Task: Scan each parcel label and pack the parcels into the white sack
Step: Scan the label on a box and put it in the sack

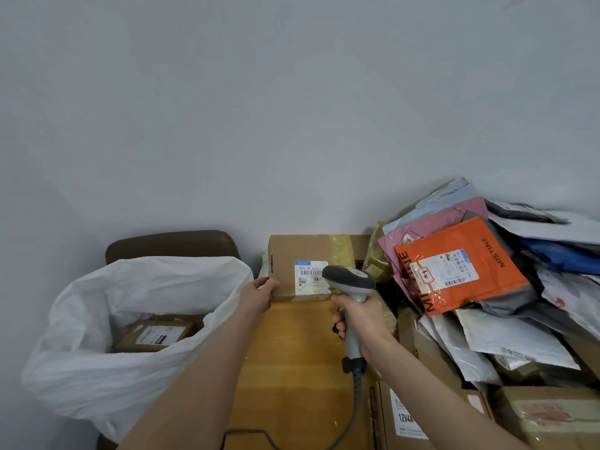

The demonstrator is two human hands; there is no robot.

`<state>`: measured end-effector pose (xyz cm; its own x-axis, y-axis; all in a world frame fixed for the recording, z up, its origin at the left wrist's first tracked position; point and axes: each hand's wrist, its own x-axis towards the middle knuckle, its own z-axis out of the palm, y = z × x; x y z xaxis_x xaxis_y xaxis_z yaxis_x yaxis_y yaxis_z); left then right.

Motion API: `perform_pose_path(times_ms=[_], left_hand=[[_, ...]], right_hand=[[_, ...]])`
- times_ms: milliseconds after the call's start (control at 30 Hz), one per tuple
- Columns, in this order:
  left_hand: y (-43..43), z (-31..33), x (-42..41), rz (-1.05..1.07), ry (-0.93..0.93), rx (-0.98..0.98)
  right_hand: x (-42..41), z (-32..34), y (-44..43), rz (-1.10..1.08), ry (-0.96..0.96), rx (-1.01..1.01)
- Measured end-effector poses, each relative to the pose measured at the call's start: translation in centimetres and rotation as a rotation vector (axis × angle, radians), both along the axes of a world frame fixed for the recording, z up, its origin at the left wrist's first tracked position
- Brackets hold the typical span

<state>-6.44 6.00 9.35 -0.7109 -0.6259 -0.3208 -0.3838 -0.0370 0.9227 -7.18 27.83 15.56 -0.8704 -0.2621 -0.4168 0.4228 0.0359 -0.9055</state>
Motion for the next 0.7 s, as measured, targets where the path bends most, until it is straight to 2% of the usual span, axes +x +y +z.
perform_pose_path(times_ms=[200,367,567,700], left_hand=[[-2.4,1.9,3.3,0.143,0.018,-0.026],[-8.5,3.3,8.2,0.337,-0.008,-0.025],[-18.7,2.4,14.0,0.506,-0.128,-0.109],[-25.8,0.2,16.1,0.495,-0.290,-0.194]], right_hand=[[-0.8,0.2,-3.9,0.114,-0.007,-0.019],[0.3,0.7,-9.9,0.246,-0.031,-0.067],[1.6,0.0,-18.9,0.335,-0.084,-0.012],[1.9,-2.4,-26.0,0.352,-0.107,0.038]])
